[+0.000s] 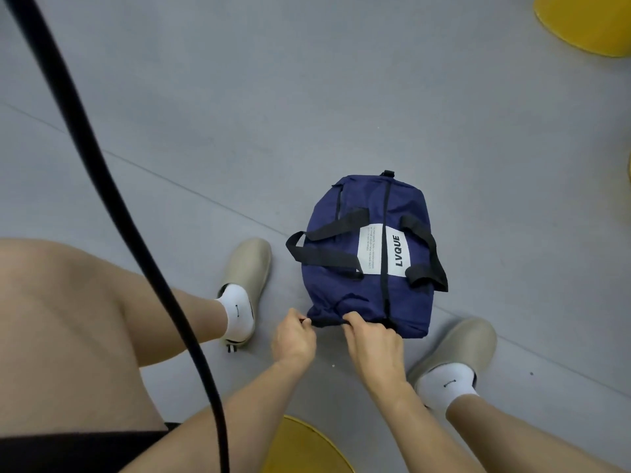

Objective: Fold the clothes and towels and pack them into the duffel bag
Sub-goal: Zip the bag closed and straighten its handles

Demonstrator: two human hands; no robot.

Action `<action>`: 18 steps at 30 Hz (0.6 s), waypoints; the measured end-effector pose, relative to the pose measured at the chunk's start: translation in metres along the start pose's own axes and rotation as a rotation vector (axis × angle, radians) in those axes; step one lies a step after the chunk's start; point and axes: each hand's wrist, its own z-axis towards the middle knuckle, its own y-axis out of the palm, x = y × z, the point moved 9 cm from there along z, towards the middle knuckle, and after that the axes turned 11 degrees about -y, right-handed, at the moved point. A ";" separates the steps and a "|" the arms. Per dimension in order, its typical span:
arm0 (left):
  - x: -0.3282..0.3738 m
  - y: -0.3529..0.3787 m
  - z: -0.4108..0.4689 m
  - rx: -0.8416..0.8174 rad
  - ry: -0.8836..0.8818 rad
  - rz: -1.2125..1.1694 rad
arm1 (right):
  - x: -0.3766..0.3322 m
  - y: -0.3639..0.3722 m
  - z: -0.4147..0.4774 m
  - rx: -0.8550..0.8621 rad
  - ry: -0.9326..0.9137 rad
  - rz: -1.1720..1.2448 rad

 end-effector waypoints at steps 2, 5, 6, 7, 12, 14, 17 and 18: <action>-0.004 0.006 0.012 -0.022 -0.021 0.039 | 0.002 0.002 -0.001 0.018 -0.009 0.021; -0.012 0.017 0.030 -0.058 -0.027 0.097 | 0.008 0.003 -0.008 0.006 -0.017 0.019; -0.015 0.020 0.035 -0.066 -0.028 0.120 | 0.009 0.003 -0.010 -0.011 -0.018 0.023; -0.018 0.024 0.039 -0.074 -0.034 0.140 | 0.010 0.003 -0.011 -0.027 -0.023 0.027; -0.026 0.042 0.061 -0.092 -0.057 0.162 | 0.008 0.008 -0.013 -0.115 -0.052 -0.001; -0.026 0.046 0.068 -0.125 -0.079 0.155 | 0.004 0.012 -0.010 -0.139 -0.054 0.003; -0.014 0.048 0.085 -0.229 -0.143 0.022 | 0.003 0.015 -0.006 -0.156 -0.046 0.021; -0.003 0.042 0.091 -0.246 -0.140 -0.093 | 0.003 0.015 -0.006 -0.157 -0.043 0.022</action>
